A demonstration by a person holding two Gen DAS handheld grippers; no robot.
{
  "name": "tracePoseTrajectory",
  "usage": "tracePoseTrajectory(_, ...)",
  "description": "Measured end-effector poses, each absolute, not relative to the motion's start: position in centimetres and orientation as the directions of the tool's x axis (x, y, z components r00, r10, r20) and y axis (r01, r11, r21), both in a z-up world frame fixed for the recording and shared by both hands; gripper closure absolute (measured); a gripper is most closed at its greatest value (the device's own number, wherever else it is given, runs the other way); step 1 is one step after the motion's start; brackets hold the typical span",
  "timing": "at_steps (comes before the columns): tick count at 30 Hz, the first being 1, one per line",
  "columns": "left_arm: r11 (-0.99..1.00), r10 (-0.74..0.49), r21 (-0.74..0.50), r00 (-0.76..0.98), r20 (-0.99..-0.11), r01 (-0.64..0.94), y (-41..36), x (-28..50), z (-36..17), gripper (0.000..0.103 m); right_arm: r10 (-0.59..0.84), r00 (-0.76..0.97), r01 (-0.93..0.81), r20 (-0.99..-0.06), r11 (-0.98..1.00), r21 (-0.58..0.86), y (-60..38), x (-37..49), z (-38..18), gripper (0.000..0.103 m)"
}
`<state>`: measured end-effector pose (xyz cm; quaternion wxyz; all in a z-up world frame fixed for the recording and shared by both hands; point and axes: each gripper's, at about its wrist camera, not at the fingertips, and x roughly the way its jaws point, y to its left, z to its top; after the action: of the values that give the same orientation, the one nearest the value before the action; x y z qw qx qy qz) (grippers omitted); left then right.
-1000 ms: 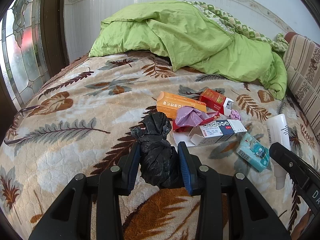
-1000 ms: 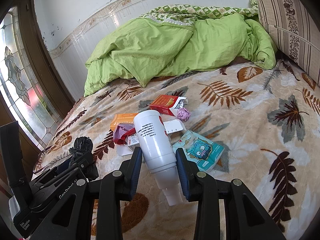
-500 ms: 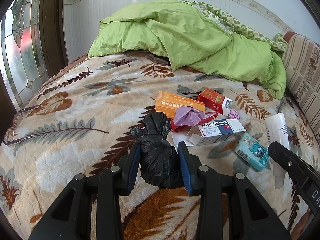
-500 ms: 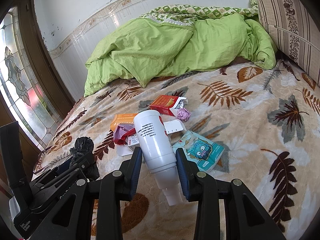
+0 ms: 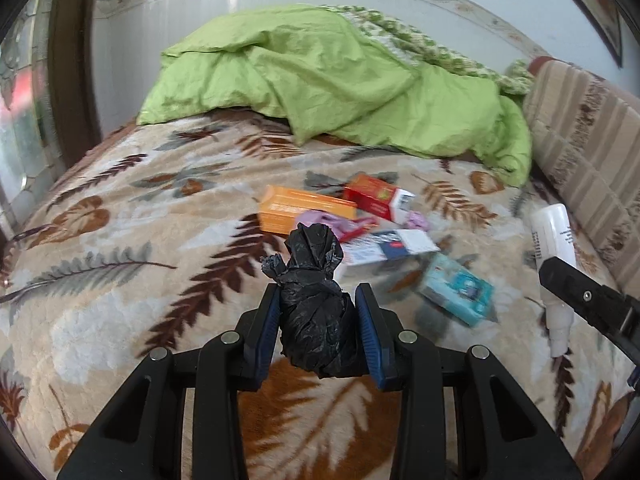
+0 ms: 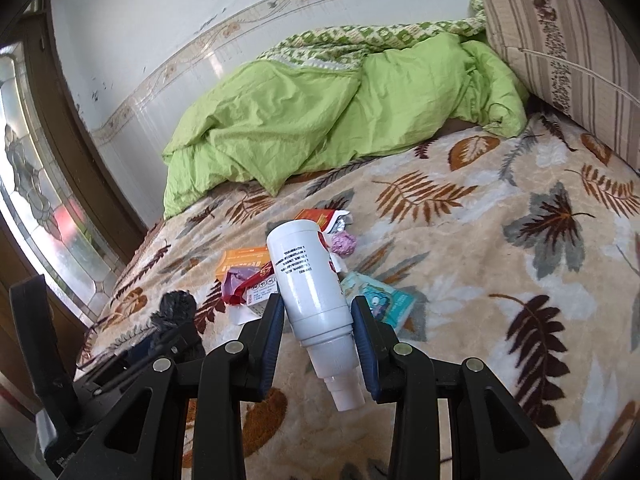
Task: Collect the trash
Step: 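Carry the black bag and white bottle over the red basket, then open both tools to drop the bag and bottle into the red basket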
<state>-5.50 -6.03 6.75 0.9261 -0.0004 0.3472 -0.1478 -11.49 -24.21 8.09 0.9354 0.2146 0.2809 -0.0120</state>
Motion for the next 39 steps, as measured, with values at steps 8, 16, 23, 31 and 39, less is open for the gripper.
tracePoseTrajectory(8, 0.789, -0.563, -0.222, 0.527, -0.637, 0.574, -11.2, -10.4, 9.1, 0.067, 0.113, 0.841, 0.18, -0.529, 0.863, 0.472, -28.1, -19.4, 9.7, 0.066)
tracePoseTrajectory(16, 0.503, -0.749, -0.313, 0.226, -0.622, 0.806, -20.0, -18.9, 12.4, 0.067, -0.054, 0.835, 0.371, -0.547, 0.791, 0.487, -36.4, -32.8, 10.9, 0.066)
tracePoseTrajectory(23, 0.27, -0.758, -0.385, -0.052, -0.65, 0.883, -29.3, -27.0, 12.3, 0.067, -0.229, 0.779, 0.559, -0.584, 0.676, 0.48, -42.7, -43.2, 10.7, 0.066)
tracePoseTrajectory(31, 0.2, -0.676, -0.369, -0.145, -0.723, 0.908, -35.1, -32.3, 9.7, 0.044, -0.239, 0.701, 0.659, -0.672, 0.578, 0.481, -45.8, -48.0, 7.1, 0.057)
tracePoseTrajectory(39, 0.332, -0.716, -0.334, 0.006, -0.698, 0.882, -29.8, -28.0, 11.4, 0.038, -0.219, 0.744, 0.601, -0.632, 0.632, 0.489, -45.3, -46.2, 8.1, 0.057)
